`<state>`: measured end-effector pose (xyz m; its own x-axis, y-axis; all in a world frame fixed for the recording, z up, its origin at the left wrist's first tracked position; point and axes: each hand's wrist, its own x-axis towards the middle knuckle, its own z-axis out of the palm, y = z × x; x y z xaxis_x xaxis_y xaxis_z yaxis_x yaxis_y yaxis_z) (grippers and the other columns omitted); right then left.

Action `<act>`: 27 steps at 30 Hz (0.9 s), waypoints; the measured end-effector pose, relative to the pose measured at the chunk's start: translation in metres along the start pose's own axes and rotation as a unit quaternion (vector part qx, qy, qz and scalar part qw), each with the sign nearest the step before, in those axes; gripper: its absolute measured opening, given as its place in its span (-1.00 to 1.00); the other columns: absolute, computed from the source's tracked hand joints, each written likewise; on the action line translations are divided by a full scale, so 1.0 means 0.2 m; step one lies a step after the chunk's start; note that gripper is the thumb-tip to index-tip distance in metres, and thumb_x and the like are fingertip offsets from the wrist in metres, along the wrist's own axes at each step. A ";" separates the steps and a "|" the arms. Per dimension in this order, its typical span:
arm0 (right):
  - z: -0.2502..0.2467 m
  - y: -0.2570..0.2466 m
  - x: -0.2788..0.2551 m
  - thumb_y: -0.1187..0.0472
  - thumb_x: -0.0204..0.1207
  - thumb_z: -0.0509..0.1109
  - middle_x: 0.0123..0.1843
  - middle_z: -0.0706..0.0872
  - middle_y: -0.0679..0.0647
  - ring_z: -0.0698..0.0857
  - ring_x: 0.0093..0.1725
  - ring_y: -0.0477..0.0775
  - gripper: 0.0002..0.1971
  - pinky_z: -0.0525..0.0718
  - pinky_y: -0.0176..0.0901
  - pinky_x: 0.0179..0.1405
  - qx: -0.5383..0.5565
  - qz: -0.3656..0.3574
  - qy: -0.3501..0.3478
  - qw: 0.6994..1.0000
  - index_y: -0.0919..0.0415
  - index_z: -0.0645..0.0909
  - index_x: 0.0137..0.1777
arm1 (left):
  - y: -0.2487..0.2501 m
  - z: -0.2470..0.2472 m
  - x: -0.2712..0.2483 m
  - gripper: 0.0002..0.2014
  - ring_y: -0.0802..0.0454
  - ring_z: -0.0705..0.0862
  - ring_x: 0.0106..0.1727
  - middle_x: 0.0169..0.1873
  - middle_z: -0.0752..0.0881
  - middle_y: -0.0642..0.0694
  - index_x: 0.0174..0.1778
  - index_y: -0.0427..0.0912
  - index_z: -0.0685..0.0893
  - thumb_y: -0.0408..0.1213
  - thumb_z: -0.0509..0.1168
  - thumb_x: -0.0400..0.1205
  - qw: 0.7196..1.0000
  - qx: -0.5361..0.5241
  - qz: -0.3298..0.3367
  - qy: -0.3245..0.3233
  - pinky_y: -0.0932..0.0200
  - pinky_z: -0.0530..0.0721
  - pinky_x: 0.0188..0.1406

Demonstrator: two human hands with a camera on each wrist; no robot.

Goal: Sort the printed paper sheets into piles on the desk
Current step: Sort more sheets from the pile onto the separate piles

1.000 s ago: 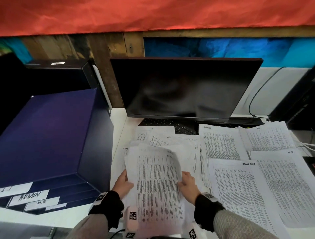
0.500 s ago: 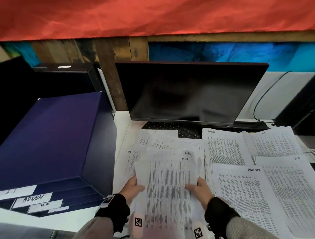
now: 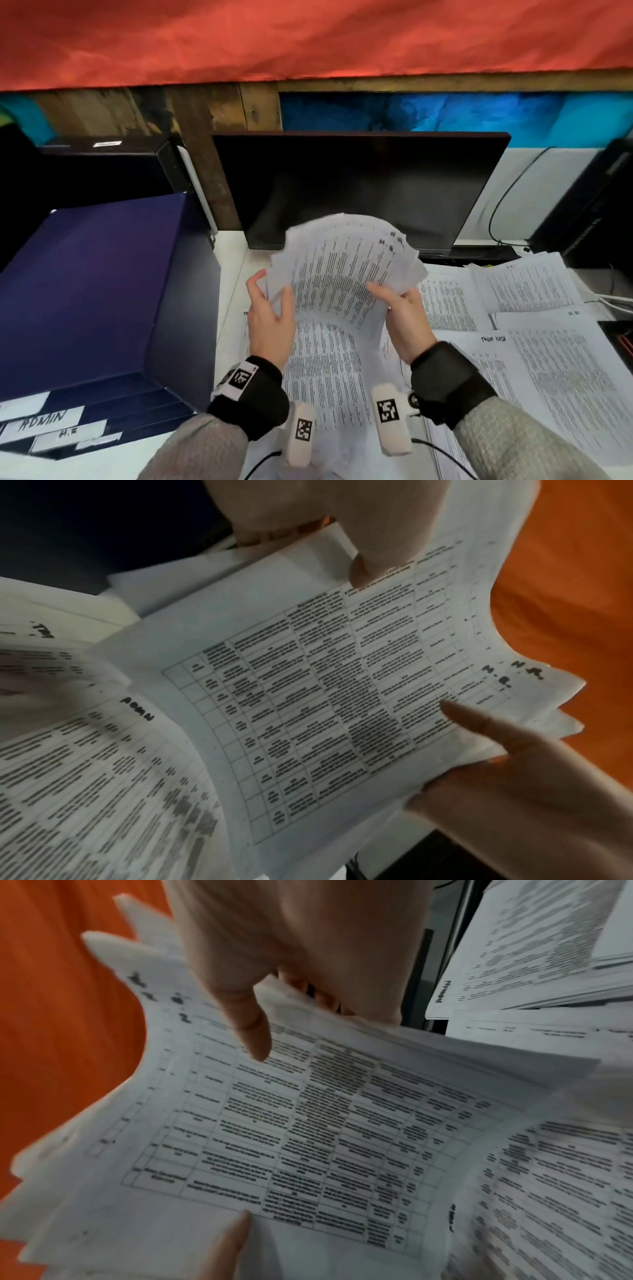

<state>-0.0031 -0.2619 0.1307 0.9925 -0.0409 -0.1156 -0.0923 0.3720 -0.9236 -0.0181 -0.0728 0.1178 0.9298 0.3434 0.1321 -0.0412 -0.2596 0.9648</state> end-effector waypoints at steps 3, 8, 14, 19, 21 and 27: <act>0.02 0.00 0.02 0.36 0.37 0.50 0.21 0.72 0.19 0.72 0.19 0.14 -0.48 0.69 -0.05 0.08 -0.042 -0.002 0.027 0.999 0.23 0.48 0.35 | -0.03 0.00 -0.01 -0.57 0.16 0.64 0.02 0.03 0.56 0.10 0.36 0.19 0.26 -0.20 0.25 0.66 1.000 0.023 0.019 0.001 0.39 0.51 -0.17; 0.06 0.04 0.08 0.48 0.46 0.33 0.08 0.63 0.15 0.64 0.10 0.14 -0.62 0.60 0.01 0.13 -0.038 0.010 0.086 0.996 0.11 0.39 0.18 | -0.03 0.00 0.04 -0.47 0.39 0.59 -0.04 0.06 0.53 0.10 0.42 0.18 0.23 -0.30 0.29 0.64 1.000 -0.003 -0.006 -0.013 0.54 0.47 -0.26; 0.09 0.04 0.12 0.33 0.43 0.41 0.20 0.71 0.16 0.71 0.17 0.15 -0.63 0.66 0.04 0.14 -0.044 0.017 0.043 0.998 0.23 0.58 0.25 | 0.00 -0.05 0.14 -0.71 0.08 0.71 0.10 0.00 0.71 -0.06 0.10 -0.06 0.55 -0.18 0.45 0.53 0.991 -0.123 -0.044 -0.006 0.19 0.72 0.01; 0.06 0.01 0.13 0.43 0.47 0.32 0.06 0.69 0.22 0.73 0.02 0.14 -0.82 0.64 -0.05 -0.05 -0.011 0.025 0.044 0.999 0.28 0.53 0.05 | 0.03 -0.08 0.17 -0.61 -0.11 0.67 0.17 0.11 0.68 -0.10 0.04 0.12 0.57 0.06 0.51 0.36 0.990 -0.136 -0.023 0.017 -0.07 0.68 0.14; 0.09 0.02 0.12 0.43 0.50 0.28 0.12 0.65 0.17 0.68 0.10 0.13 -0.79 0.62 -0.10 -0.01 -0.061 -0.004 0.055 0.997 0.18 0.48 0.07 | 0.04 -0.06 0.17 -0.59 0.03 0.65 0.18 0.12 0.66 -0.03 0.07 0.12 0.55 -0.03 0.56 0.39 0.993 -0.116 -0.014 0.032 0.05 0.65 0.15; 0.20 0.04 0.07 0.28 0.66 0.20 0.11 0.70 0.00 0.69 0.12 -0.04 -0.83 0.66 -0.16 0.12 -0.134 -0.104 0.046 0.984 -0.01 0.51 0.11 | 0.10 0.01 0.14 -0.81 0.31 0.58 -0.03 -0.07 0.61 0.19 0.02 0.13 0.48 -0.18 0.36 0.61 0.996 -0.064 0.016 0.059 0.56 0.45 -0.15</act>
<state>0.0132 -0.2226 0.1354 0.9819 -0.1778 0.0648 0.0816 0.0886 -0.9927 0.0079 -0.0703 0.1404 0.8786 0.4418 0.1815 -0.1230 -0.1579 0.9798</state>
